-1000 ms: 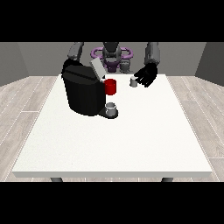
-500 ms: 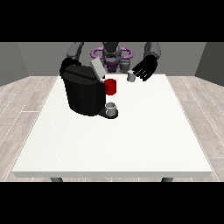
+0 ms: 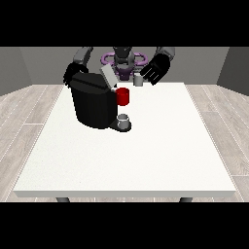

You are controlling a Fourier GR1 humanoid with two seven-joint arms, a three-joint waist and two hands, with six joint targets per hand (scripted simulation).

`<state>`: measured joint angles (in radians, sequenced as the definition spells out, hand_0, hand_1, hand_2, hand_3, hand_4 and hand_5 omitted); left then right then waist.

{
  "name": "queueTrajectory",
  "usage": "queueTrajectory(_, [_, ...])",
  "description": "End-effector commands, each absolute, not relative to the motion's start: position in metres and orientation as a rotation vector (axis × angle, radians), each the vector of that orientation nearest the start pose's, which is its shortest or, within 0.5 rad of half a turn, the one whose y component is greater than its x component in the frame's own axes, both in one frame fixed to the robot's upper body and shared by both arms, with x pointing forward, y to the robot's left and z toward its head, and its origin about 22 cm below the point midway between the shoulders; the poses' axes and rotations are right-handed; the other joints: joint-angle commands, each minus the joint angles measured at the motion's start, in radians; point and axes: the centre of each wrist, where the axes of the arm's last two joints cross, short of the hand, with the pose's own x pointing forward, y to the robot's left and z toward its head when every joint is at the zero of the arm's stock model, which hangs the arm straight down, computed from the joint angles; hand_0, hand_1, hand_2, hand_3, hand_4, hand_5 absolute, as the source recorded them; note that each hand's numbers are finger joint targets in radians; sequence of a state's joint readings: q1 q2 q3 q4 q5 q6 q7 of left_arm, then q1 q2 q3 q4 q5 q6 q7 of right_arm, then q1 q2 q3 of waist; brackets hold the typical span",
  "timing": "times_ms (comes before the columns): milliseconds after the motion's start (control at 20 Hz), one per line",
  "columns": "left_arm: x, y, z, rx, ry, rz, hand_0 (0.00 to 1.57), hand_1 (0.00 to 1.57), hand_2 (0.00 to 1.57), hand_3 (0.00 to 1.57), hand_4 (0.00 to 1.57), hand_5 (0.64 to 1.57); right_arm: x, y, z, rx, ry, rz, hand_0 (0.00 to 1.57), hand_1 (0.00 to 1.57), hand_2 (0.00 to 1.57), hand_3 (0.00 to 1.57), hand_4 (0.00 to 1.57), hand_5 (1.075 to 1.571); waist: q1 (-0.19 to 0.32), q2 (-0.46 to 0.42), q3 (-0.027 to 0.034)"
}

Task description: Insert the coffee pod into the coffee machine and close the lid

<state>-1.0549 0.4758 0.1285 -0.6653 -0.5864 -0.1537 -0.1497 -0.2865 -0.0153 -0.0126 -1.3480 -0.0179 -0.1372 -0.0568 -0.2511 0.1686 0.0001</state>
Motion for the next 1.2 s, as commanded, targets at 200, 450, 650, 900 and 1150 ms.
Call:
queueTrajectory(200, [0.457, 0.270, 0.239, 0.707, -1.711, -0.821, 1.28, 1.28, 1.33, 1.27, 0.52, 1.571, 0.315, -0.210, 0.025, -0.068, -1.724, -0.002, 0.00, 0.00, 0.00, 0.00, 0.55, 1.571, -0.025, 0.048, 0.0002])
queueTrajectory(450, [0.458, 0.262, 0.210, 0.686, -1.674, -0.858, 1.26, 1.26, 1.30, 1.24, 0.49, 1.571, 0.309, -0.199, 0.027, -0.055, -1.680, -0.034, 0.00, 0.00, 0.00, 0.00, 0.46, 1.571, -0.027, 0.016, 0.0000])
queueTrajectory(650, [0.459, 0.261, 0.240, 0.719, -1.726, -0.855, 1.31, 1.31, 1.33, 1.23, 0.49, 1.571, 0.320, -0.210, 0.030, -0.087, -1.735, -0.049, 0.00, 0.00, 0.00, 0.00, 0.52, 1.571, -0.019, 0.089, 0.0003])
queueTrajectory(900, [0.462, 0.251, 0.217, 0.693, -1.685, -0.853, 1.32, 1.32, 1.33, 1.23, 0.51, 1.571, 0.314, -0.194, 0.033, -0.057, -1.717, -0.048, 0.00, 0.00, 0.00, 0.00, 0.54, 1.571, -0.040, 0.080, 0.0001])
queueTrajectory(1150, [0.462, 0.254, 0.233, 0.707, -1.676, -0.873, 1.21, 1.21, 1.26, 1.19, 0.50, 1.571, 0.311, -0.216, 0.029, -0.053, -1.694, -0.008, 0.00, 0.00, 0.00, 0.00, 0.51, 1.571, -0.064, 0.061, 0.0002])
